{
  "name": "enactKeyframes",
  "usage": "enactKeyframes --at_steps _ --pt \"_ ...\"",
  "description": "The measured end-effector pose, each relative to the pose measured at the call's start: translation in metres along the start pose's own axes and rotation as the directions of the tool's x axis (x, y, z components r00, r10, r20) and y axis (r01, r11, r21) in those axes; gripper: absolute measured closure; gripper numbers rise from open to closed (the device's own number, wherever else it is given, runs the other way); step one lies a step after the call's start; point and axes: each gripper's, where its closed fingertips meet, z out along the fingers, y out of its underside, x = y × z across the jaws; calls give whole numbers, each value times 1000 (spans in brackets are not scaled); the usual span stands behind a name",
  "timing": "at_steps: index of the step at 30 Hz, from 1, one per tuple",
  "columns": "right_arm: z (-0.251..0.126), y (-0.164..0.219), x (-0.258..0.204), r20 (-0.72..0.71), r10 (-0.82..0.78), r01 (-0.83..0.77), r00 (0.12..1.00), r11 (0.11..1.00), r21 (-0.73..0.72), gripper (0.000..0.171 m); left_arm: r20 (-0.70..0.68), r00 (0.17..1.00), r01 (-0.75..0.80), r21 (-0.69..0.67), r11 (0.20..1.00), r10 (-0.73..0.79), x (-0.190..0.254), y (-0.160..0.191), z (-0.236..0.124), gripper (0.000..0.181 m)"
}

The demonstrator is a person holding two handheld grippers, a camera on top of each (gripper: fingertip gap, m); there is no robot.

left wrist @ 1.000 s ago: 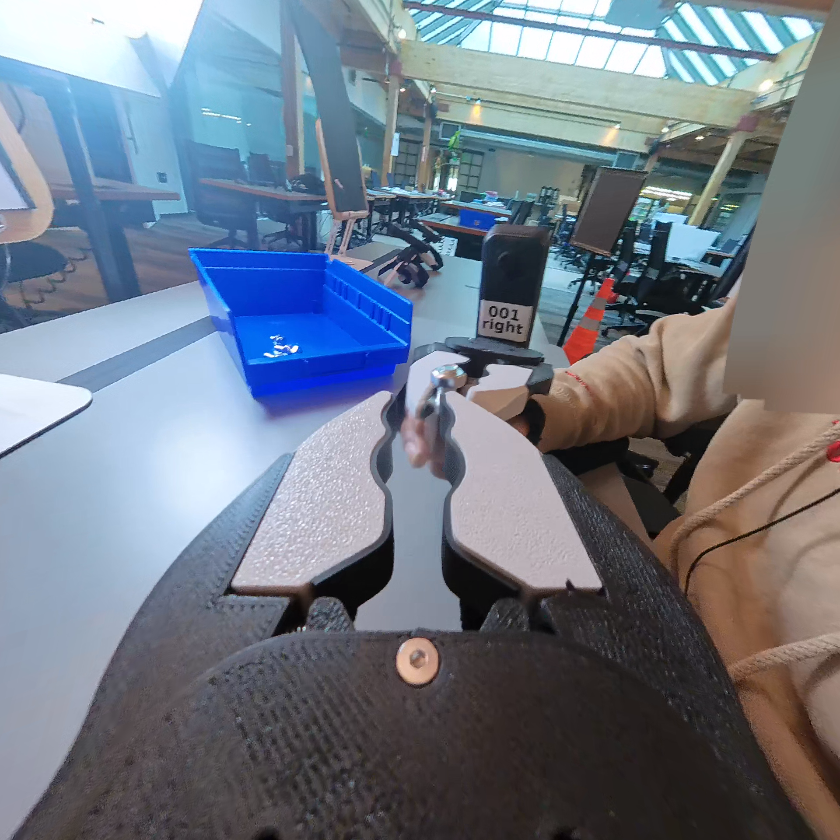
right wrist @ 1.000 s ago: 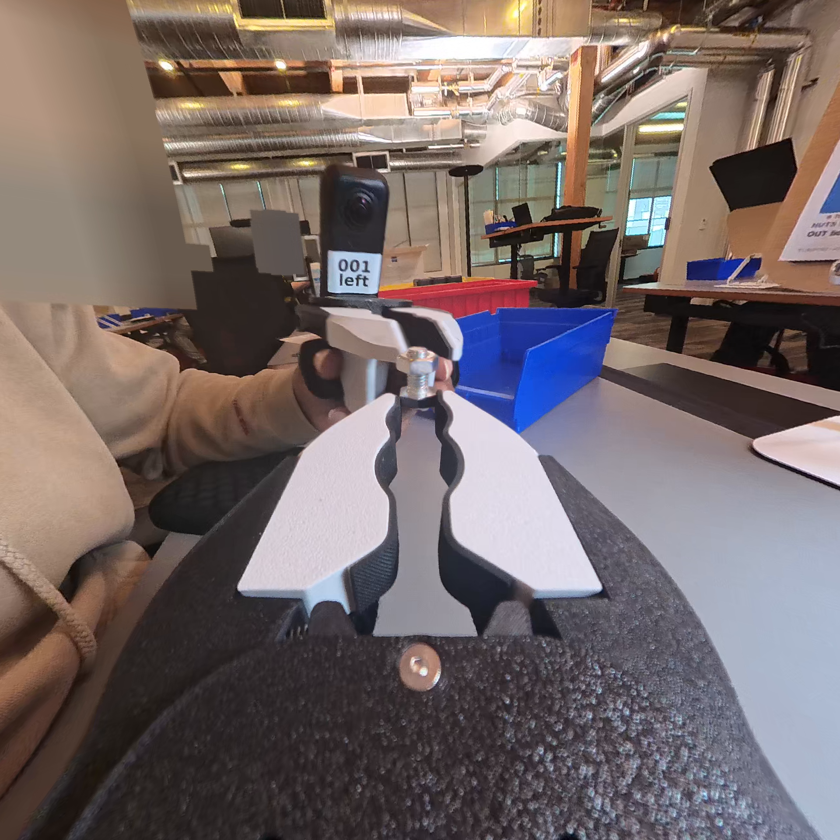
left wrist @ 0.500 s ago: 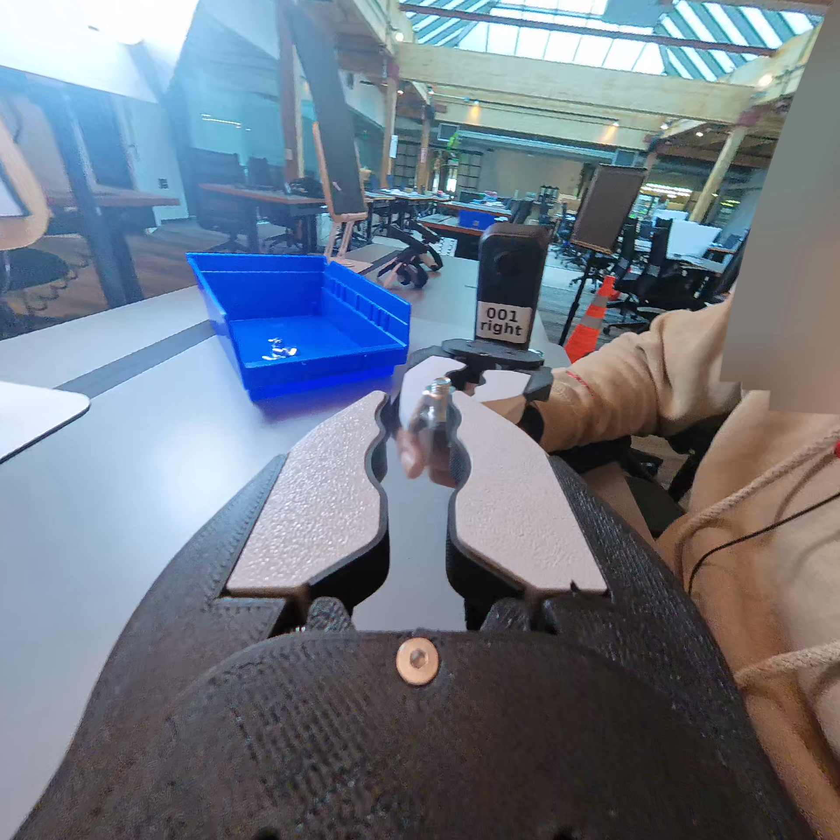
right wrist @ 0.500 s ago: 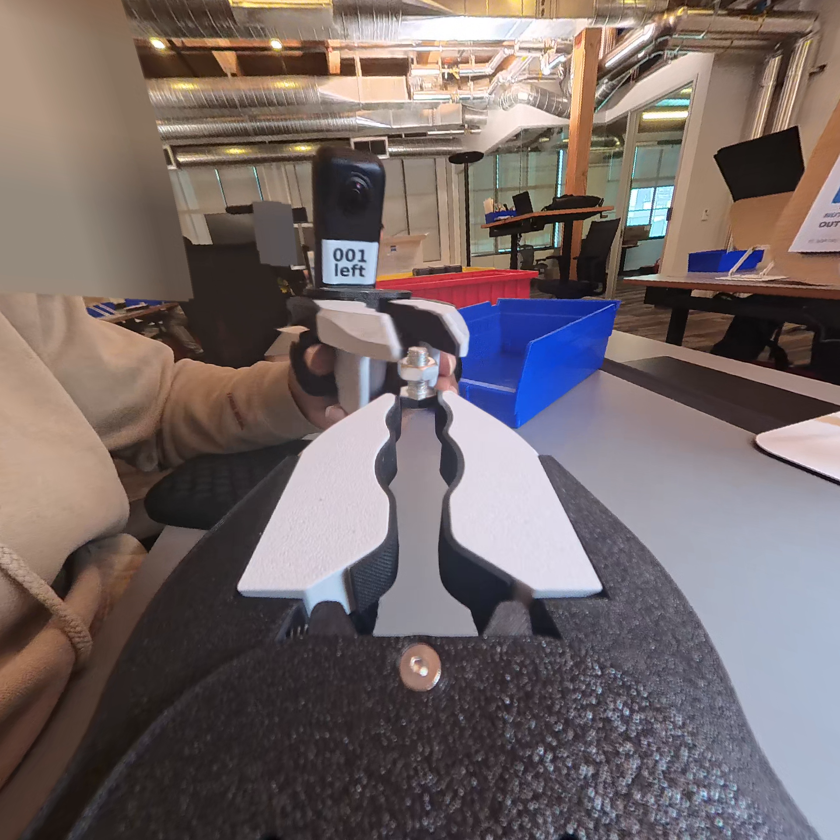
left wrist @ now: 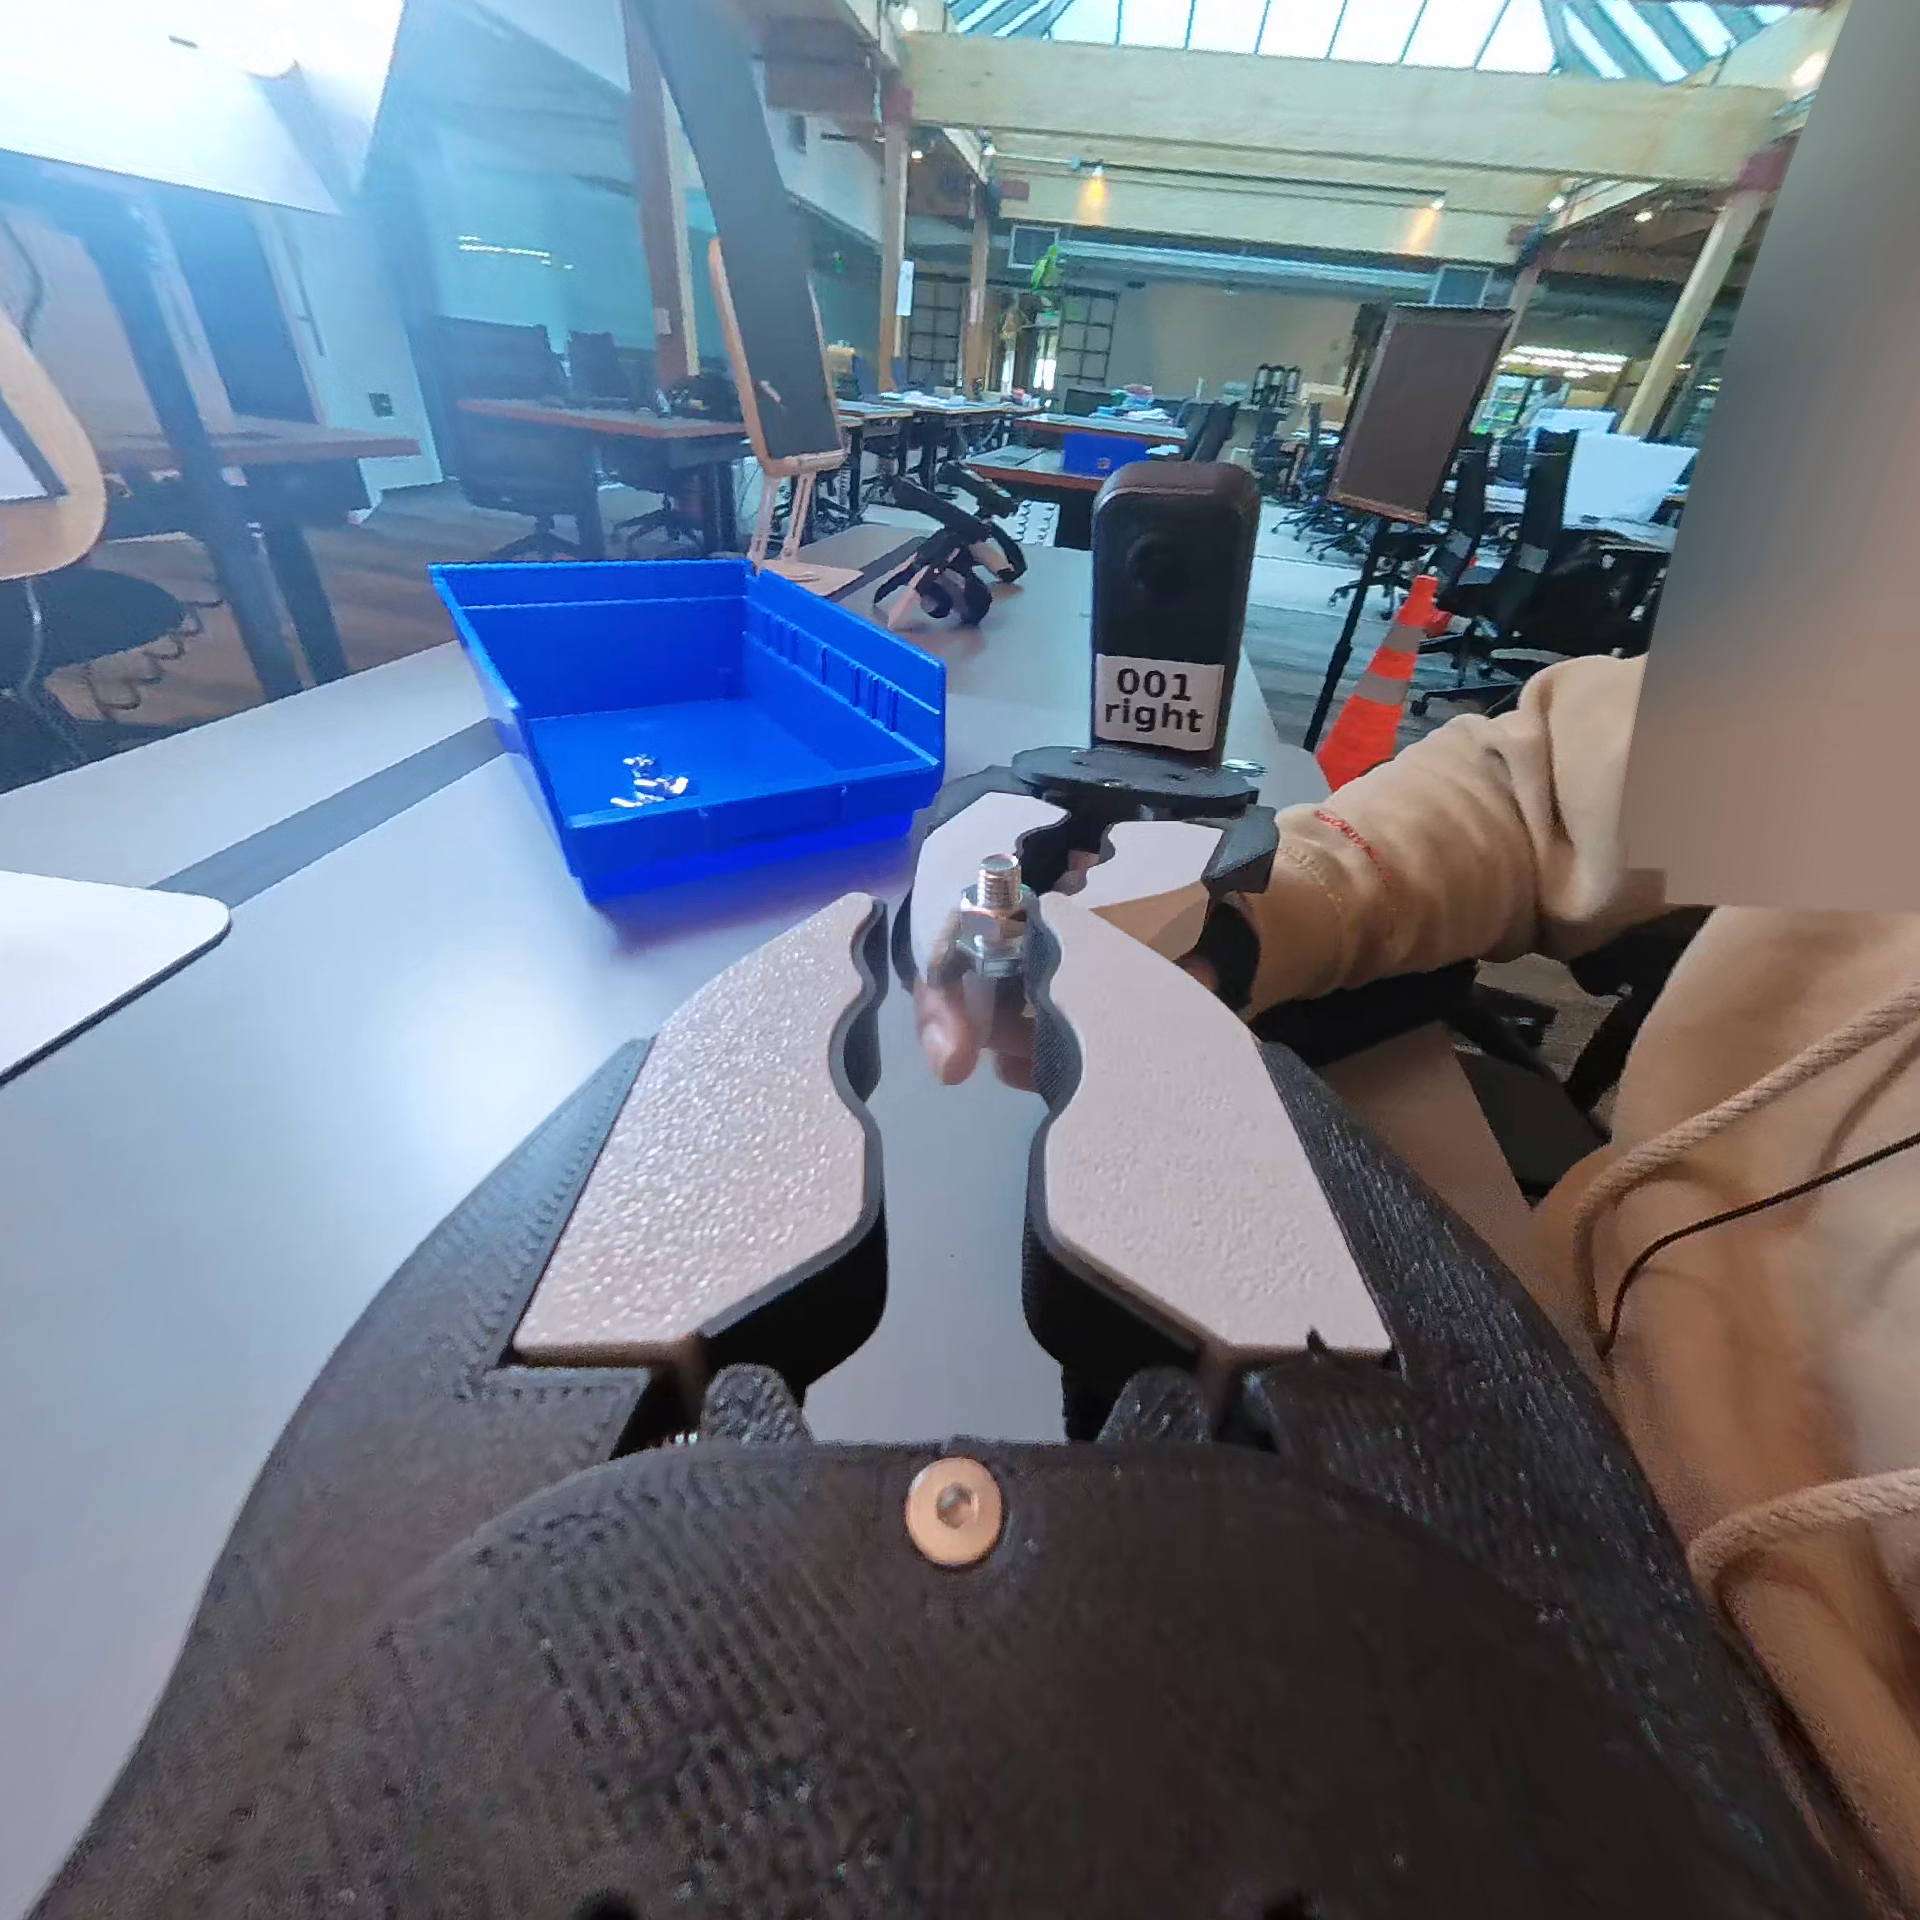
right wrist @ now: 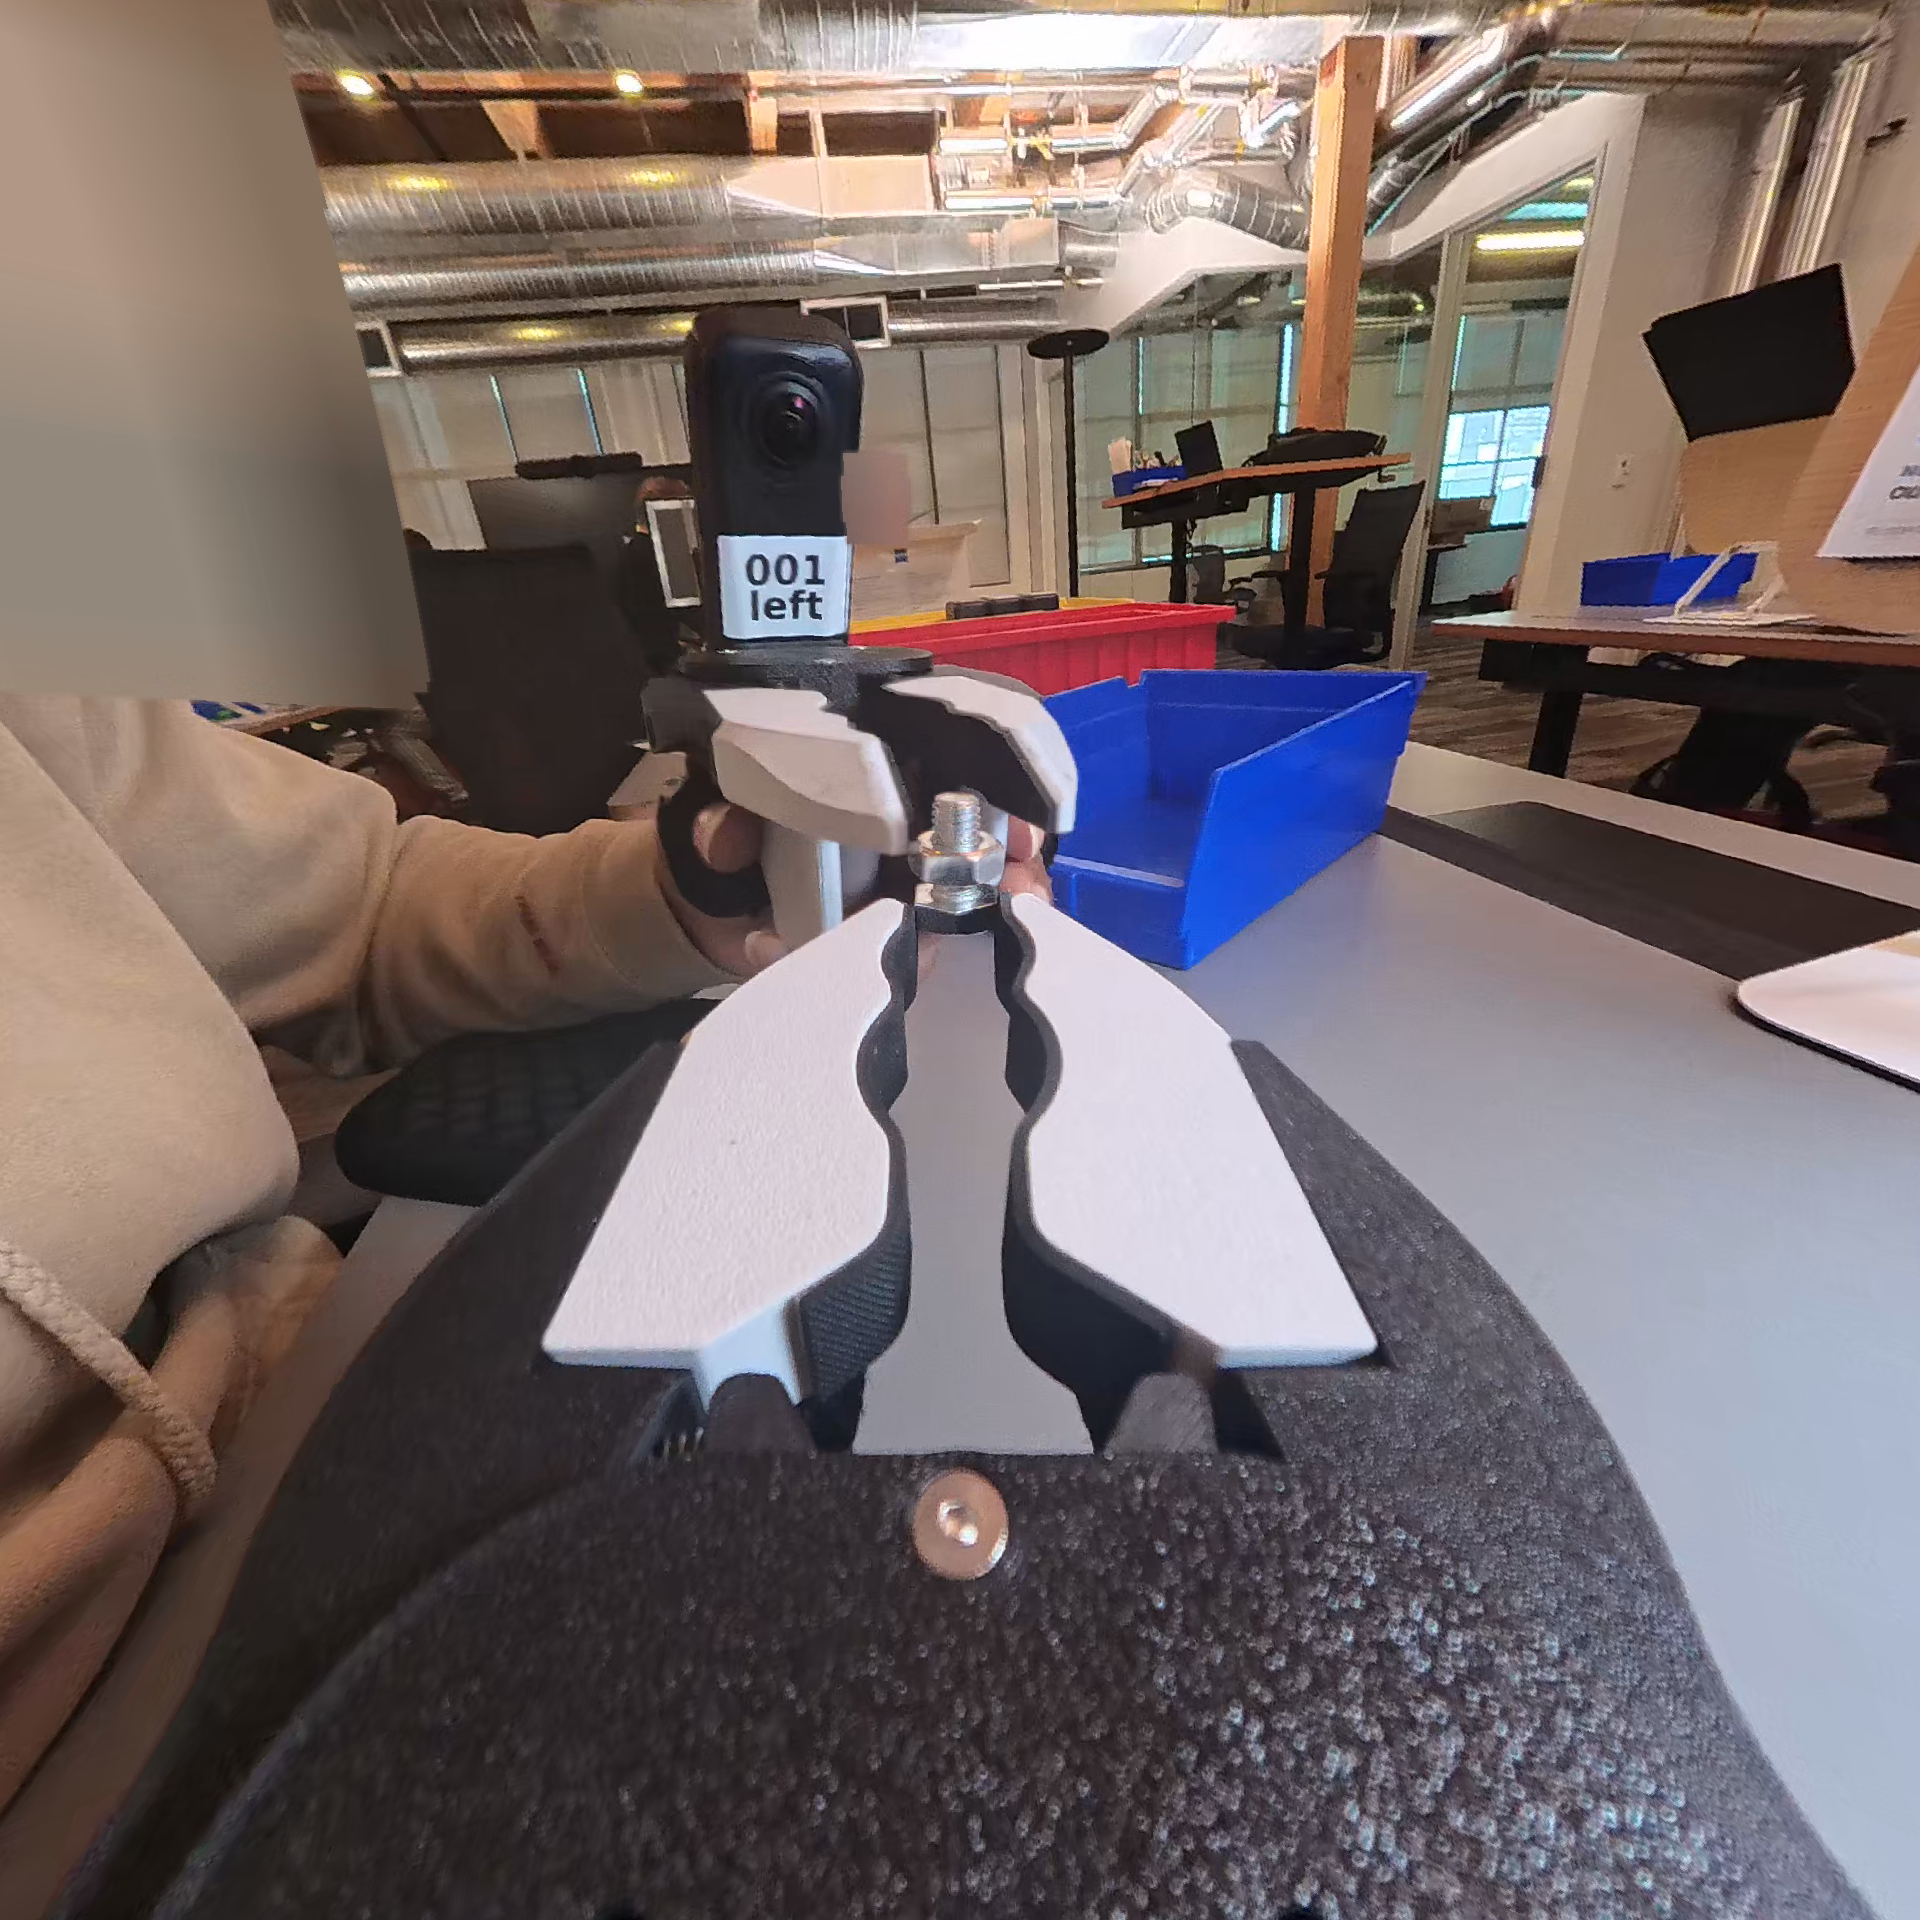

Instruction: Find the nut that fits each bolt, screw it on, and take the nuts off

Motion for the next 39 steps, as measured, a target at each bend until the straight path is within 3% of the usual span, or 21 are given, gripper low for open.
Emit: enactKeyframes --at_steps 2,5,8,12,16,19,22,25,29,33,39 --pt "-2 -5 -1 20 24 -25 1000 999 25 157 90 996 26 -19 999 -25 -19 3 -5 181" --pt "-2 -4 0 11 8 -8 1000 1000 15 157 87 993 85 -2 996 -85 -26 3 -10 176" --pt "-1 -2 3 3 17 -17 1000 1000 4 157 91 995 40 -24 999 -38 -23 6 -8 173" --pt "-3 -1 14 -53 -7 5 999 999 -41 157 108 994 34 -24 999 -31 -27 7 -10 181" --pt "-28 -23 67 -250 -101 62 963 986 -157 157 152 988 19 -21 1000 -16 -34 5 -20 181" --pt "-80 -49 137 -475 -162 -8 865 942 -336 157 179 984 10 -28 1000 -5 -37 8 -28 181" --pt "-147 -60 211 -656 -216 -196 723 847 -495 157 193 981 13 -43 999 -5 -39 16 -35 181" --pt "-216 -39 278 -753 -283 -460 595 648 -607 157 201 980 19 -62 998 -6 -39 26 -37 181" --pt "-285 7 327 -848 -286 -749 447 399 -530 156 204 978 -8 -111 994 30 -36 39 -33 181" --pt "-306 43 335 -893 -250 -861 373 264 -434 156 213 972 -66 -158 985 99 -36 48 -31 181" --pt "-304 62 342 -903 -249 -873 350 264 -411 156 223 970 -64 -170 983 101 -40 52 -31 181"
